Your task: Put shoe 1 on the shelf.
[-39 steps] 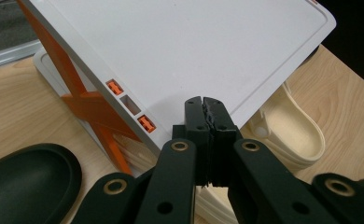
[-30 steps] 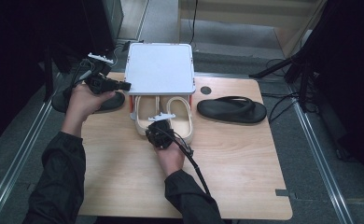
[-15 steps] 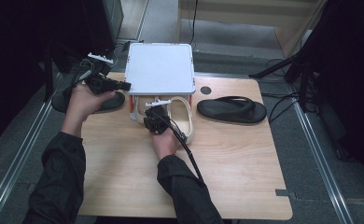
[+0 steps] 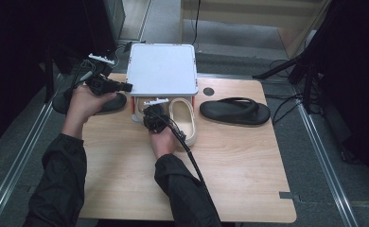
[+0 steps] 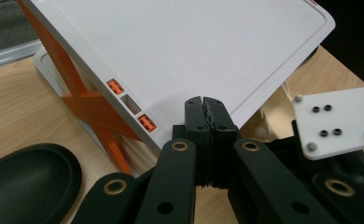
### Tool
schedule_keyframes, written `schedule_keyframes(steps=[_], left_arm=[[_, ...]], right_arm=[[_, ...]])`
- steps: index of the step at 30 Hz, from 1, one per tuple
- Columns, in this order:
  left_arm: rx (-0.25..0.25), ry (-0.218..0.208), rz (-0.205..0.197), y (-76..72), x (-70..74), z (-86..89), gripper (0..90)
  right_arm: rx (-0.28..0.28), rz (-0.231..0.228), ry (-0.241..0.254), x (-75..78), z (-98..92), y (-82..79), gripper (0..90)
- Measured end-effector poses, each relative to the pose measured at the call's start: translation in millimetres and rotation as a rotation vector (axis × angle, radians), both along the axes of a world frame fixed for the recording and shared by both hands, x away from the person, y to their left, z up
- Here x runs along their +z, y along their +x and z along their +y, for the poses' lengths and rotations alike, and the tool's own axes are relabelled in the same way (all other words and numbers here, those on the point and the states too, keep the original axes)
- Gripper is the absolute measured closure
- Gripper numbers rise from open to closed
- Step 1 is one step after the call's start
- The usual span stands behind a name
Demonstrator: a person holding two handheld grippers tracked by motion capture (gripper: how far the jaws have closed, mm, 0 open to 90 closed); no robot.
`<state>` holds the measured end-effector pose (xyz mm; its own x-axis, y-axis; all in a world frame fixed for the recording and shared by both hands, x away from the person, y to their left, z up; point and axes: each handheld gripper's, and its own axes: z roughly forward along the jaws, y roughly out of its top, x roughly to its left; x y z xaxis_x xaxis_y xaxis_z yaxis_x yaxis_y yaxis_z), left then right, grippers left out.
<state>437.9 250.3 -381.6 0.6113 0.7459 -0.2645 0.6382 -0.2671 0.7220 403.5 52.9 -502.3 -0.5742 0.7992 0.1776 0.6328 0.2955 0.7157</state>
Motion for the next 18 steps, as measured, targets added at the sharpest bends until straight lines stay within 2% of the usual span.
schedule_keyframes(steps=[8, 18], left_arm=[[0.001, 0.001, 0.000, -0.1, 0.1, -0.2, 89.8], [0.002, -0.001, 0.002, 0.0, 0.1, -0.2, 89.8]], right_arm=[[0.026, -0.007, 0.031, 11.0, -21.4, -17.0, 90.0], [0.066, -0.007, 0.051, 15.8, -59.0, -50.3, 90.0]])
